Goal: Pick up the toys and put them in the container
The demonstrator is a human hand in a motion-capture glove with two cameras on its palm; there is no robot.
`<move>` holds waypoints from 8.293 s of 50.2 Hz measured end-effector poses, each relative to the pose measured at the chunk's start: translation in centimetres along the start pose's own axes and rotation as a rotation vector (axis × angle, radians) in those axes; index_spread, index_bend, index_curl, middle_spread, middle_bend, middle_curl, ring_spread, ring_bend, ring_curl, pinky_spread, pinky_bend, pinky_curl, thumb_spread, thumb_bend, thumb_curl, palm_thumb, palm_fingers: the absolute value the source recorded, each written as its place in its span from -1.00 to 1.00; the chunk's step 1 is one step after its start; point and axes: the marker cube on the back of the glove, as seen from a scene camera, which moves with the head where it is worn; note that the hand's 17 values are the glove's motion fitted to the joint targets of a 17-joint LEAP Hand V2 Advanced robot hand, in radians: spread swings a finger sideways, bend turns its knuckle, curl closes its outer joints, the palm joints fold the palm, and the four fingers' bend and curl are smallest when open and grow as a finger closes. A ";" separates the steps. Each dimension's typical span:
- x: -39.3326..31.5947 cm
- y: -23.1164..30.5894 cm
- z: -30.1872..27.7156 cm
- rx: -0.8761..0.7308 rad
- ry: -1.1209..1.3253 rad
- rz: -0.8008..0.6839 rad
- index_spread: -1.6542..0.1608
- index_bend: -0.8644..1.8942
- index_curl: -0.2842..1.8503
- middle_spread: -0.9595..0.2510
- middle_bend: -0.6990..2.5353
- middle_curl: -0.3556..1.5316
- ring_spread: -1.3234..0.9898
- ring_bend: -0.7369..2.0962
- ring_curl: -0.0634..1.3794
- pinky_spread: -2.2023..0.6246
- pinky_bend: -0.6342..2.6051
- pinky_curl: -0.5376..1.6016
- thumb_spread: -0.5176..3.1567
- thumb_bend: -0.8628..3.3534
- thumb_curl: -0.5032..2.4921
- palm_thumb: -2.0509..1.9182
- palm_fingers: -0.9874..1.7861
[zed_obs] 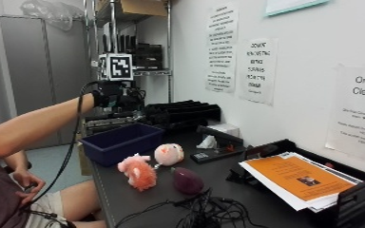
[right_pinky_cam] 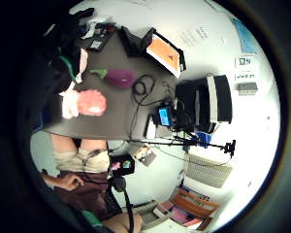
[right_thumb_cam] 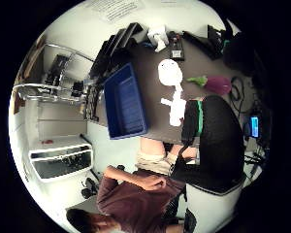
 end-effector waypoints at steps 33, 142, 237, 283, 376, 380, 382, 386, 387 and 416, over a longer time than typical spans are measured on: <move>-1.7 -1.4 9.1 -0.258 0.006 -0.305 0.58 -0.34 -0.67 0.39 -0.45 -0.38 0.03 -0.02 -0.60 0.50 -0.06 -0.18 -0.01 -0.59 -0.54 0.03 -0.46; -25.5 -12.7 5.8 -0.281 -0.103 -0.533 0.62 -0.34 -0.37 0.46 -0.46 -0.08 0.05 -0.12 -0.40 0.53 -0.01 -0.06 -0.10 -0.61 -0.29 0.11 -0.55; -2.4 -7.8 -4.6 0.359 0.066 -0.182 0.55 0.46 0.19 0.23 0.18 0.31 -0.25 0.28 0.08 0.35 -0.19 -0.03 -0.42 -0.58 -0.10 0.35 0.35; -30.3 -4.6 1.5 0.185 -0.063 -0.472 0.58 0.49 0.33 0.27 0.24 0.36 -0.24 0.33 0.21 0.35 -0.12 0.07 -0.44 -0.60 0.03 0.33 0.23; -13.4 -20.6 26.9 -0.052 0.025 -0.022 0.52 -0.30 -0.56 0.60 -0.53 -0.38 0.14 0.01 -0.16 0.52 0.17 -0.06 -0.01 -0.57 -0.46 0.10 -0.22; -12.3 -20.8 26.3 -0.001 -0.017 -0.025 0.51 -0.27 -0.57 0.52 -0.51 -0.41 0.06 0.14 -0.15 0.45 0.19 -0.09 0.01 -0.56 -0.45 0.14 -0.06; -12.3 -21.0 26.3 0.035 -0.041 -0.028 0.51 -0.27 -0.56 0.45 -0.48 -0.40 0.02 0.21 -0.11 0.42 0.19 -0.09 0.03 -0.54 -0.44 0.17 0.01; -13.0 -21.6 26.7 0.116 -0.120 -0.010 0.51 -0.28 -0.57 0.31 -0.40 -0.36 -0.04 0.27 -0.08 0.37 0.18 -0.10 0.04 -0.51 -0.40 0.23 0.17; -13.2 -21.7 26.7 0.128 -0.138 -0.002 0.50 -0.27 -0.56 0.27 -0.39 -0.34 -0.06 0.28 -0.06 0.37 0.20 -0.08 0.01 -0.49 -0.37 0.29 0.20; -9.4 -17.4 11.2 0.142 -0.221 -0.084 0.33 0.01 -0.33 -0.13 -0.08 0.01 -0.22 0.33 0.08 0.30 0.10 -0.06 -0.34 -0.49 -0.13 0.40 0.36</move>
